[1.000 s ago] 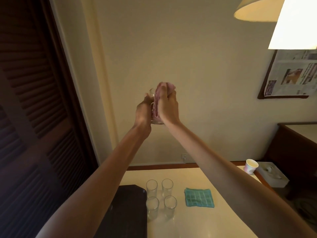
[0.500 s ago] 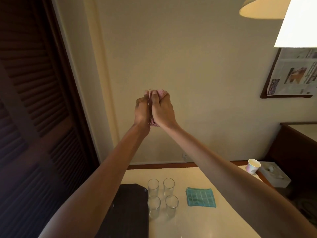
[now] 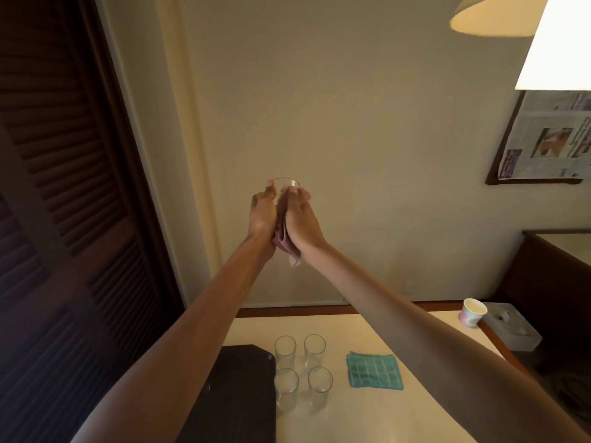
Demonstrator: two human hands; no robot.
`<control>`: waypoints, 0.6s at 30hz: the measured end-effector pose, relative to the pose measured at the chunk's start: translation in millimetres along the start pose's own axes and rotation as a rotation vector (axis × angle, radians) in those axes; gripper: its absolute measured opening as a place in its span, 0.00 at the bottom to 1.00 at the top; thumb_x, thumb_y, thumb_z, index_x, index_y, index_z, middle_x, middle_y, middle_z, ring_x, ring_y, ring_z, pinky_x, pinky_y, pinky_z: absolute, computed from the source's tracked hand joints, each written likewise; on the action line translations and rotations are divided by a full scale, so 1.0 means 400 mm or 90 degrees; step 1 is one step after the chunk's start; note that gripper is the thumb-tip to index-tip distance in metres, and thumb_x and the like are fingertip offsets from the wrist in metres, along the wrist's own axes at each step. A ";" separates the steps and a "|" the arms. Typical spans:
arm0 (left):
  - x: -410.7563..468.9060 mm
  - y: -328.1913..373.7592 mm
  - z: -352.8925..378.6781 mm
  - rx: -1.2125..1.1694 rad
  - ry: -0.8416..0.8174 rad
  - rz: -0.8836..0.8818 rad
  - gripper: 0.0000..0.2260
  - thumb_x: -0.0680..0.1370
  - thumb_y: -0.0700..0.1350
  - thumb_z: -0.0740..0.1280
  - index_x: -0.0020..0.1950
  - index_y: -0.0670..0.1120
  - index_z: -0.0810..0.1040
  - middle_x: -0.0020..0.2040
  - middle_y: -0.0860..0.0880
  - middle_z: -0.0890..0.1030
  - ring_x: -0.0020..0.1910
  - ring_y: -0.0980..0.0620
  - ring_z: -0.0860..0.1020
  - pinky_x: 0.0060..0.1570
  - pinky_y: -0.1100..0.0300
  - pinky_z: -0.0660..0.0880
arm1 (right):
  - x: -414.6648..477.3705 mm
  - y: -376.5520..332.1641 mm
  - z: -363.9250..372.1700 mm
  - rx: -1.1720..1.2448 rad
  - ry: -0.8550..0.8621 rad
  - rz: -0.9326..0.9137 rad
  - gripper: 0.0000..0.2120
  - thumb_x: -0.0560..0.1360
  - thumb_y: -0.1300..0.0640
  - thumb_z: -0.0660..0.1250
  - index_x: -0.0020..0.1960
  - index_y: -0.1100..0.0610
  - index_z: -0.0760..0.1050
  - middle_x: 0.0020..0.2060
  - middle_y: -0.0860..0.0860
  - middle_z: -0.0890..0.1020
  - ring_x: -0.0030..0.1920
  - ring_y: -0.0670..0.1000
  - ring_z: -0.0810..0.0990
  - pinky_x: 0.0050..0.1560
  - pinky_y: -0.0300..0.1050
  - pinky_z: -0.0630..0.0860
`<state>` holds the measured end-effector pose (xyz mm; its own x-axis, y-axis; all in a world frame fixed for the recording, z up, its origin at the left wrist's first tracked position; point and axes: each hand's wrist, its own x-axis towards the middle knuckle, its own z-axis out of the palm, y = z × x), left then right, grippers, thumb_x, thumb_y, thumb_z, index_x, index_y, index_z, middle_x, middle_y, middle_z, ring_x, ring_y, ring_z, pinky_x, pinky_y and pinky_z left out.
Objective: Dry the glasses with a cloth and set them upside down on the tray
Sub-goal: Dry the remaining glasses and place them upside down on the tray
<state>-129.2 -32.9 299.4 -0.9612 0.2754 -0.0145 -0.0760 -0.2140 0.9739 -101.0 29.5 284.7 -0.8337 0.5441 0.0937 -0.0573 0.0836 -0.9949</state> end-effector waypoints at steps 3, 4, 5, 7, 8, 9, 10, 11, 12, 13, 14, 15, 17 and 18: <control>-0.010 -0.006 0.007 -0.031 -0.040 -0.016 0.27 0.87 0.61 0.51 0.48 0.45 0.83 0.36 0.44 0.82 0.25 0.50 0.77 0.22 0.62 0.70 | 0.010 -0.015 -0.020 -0.100 0.063 -0.195 0.14 0.81 0.39 0.54 0.54 0.49 0.68 0.47 0.51 0.82 0.47 0.52 0.84 0.47 0.50 0.81; -0.009 -0.005 0.011 -0.027 -0.060 -0.009 0.27 0.86 0.62 0.51 0.50 0.46 0.84 0.38 0.44 0.83 0.26 0.50 0.79 0.23 0.62 0.72 | 0.020 -0.024 -0.027 -0.089 0.067 -0.192 0.15 0.81 0.39 0.54 0.52 0.50 0.70 0.46 0.51 0.83 0.46 0.52 0.84 0.46 0.50 0.81; -0.010 0.001 0.013 -0.019 -0.072 0.000 0.27 0.86 0.63 0.53 0.52 0.46 0.85 0.38 0.45 0.84 0.29 0.50 0.81 0.26 0.62 0.74 | 0.031 -0.037 -0.028 -0.069 0.067 -0.151 0.18 0.81 0.38 0.53 0.52 0.51 0.73 0.44 0.51 0.84 0.45 0.51 0.84 0.44 0.48 0.81; -0.006 0.013 0.014 0.025 -0.087 0.012 0.26 0.84 0.64 0.58 0.56 0.45 0.85 0.38 0.48 0.85 0.36 0.48 0.83 0.30 0.61 0.74 | 0.042 -0.064 -0.034 0.036 0.037 -0.008 0.28 0.80 0.34 0.52 0.49 0.55 0.79 0.39 0.52 0.86 0.42 0.53 0.86 0.43 0.50 0.82; -0.003 0.017 0.014 0.044 -0.084 0.017 0.25 0.83 0.63 0.60 0.58 0.44 0.84 0.39 0.48 0.85 0.39 0.47 0.83 0.31 0.61 0.73 | 0.047 -0.072 -0.038 0.116 0.013 0.059 0.30 0.80 0.34 0.51 0.48 0.56 0.80 0.36 0.53 0.86 0.39 0.54 0.86 0.42 0.50 0.83; -0.003 0.018 0.014 0.053 -0.075 0.025 0.24 0.83 0.62 0.62 0.61 0.44 0.82 0.42 0.49 0.85 0.40 0.48 0.82 0.31 0.61 0.72 | 0.040 -0.080 -0.043 0.183 -0.017 0.110 0.30 0.81 0.35 0.51 0.49 0.58 0.80 0.34 0.53 0.85 0.36 0.54 0.85 0.38 0.48 0.82; -0.001 0.019 0.017 0.053 -0.061 0.035 0.22 0.83 0.61 0.62 0.63 0.43 0.80 0.44 0.50 0.85 0.41 0.50 0.83 0.32 0.61 0.73 | 0.035 -0.081 -0.046 0.235 -0.044 0.142 0.29 0.82 0.36 0.51 0.51 0.58 0.80 0.35 0.54 0.85 0.36 0.54 0.85 0.35 0.46 0.81; 0.001 0.017 0.019 0.048 -0.043 0.046 0.20 0.84 0.59 0.63 0.65 0.44 0.77 0.46 0.52 0.84 0.41 0.54 0.83 0.34 0.62 0.74 | 0.025 -0.081 -0.046 0.266 -0.065 0.156 0.28 0.83 0.38 0.51 0.54 0.58 0.80 0.37 0.55 0.86 0.38 0.54 0.85 0.34 0.44 0.81; 0.006 0.017 0.018 0.045 -0.026 0.056 0.18 0.84 0.58 0.63 0.66 0.46 0.75 0.49 0.53 0.83 0.41 0.58 0.82 0.36 0.63 0.75 | 0.020 -0.068 -0.045 0.269 -0.074 0.162 0.27 0.83 0.39 0.51 0.56 0.57 0.80 0.40 0.54 0.86 0.41 0.54 0.85 0.36 0.44 0.81; 0.012 0.019 0.017 0.033 -0.019 0.062 0.18 0.84 0.58 0.63 0.67 0.47 0.73 0.52 0.53 0.83 0.43 0.59 0.83 0.39 0.63 0.77 | 0.015 -0.058 -0.043 0.257 -0.082 0.168 0.26 0.84 0.39 0.51 0.58 0.57 0.80 0.41 0.54 0.85 0.43 0.53 0.85 0.40 0.44 0.82; 0.019 0.020 0.014 0.019 -0.016 0.062 0.19 0.84 0.58 0.64 0.68 0.47 0.73 0.54 0.52 0.83 0.47 0.56 0.84 0.44 0.60 0.79 | 0.009 -0.047 -0.043 0.237 -0.100 0.174 0.27 0.84 0.39 0.50 0.59 0.56 0.79 0.41 0.54 0.85 0.44 0.53 0.85 0.42 0.45 0.82; 0.029 0.022 0.010 0.011 -0.014 0.063 0.20 0.83 0.58 0.65 0.69 0.47 0.73 0.56 0.50 0.84 0.52 0.52 0.83 0.50 0.56 0.80 | 0.002 -0.041 -0.045 0.227 -0.118 0.181 0.27 0.84 0.38 0.50 0.60 0.57 0.78 0.41 0.54 0.85 0.43 0.53 0.85 0.42 0.45 0.82; 0.050 0.027 -0.001 0.037 -0.002 0.069 0.21 0.83 0.58 0.66 0.71 0.47 0.72 0.56 0.51 0.85 0.57 0.49 0.79 0.53 0.52 0.77 | 0.001 -0.026 -0.047 0.228 -0.153 0.215 0.30 0.83 0.36 0.49 0.63 0.58 0.77 0.40 0.55 0.86 0.39 0.54 0.86 0.37 0.45 0.82; 0.058 0.030 -0.005 0.043 0.005 0.074 0.21 0.82 0.57 0.66 0.72 0.48 0.72 0.55 0.52 0.85 0.55 0.50 0.77 0.52 0.53 0.74 | 0.002 -0.019 -0.051 0.236 -0.173 0.237 0.31 0.82 0.35 0.50 0.64 0.59 0.76 0.41 0.56 0.86 0.38 0.55 0.86 0.35 0.45 0.82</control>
<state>-153.1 -31.1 310.4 -0.9646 0.2453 0.0973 0.0532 -0.1803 0.9822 -89.9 46.1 293.1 -0.9424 0.2441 -0.2285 0.1181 -0.3963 -0.9105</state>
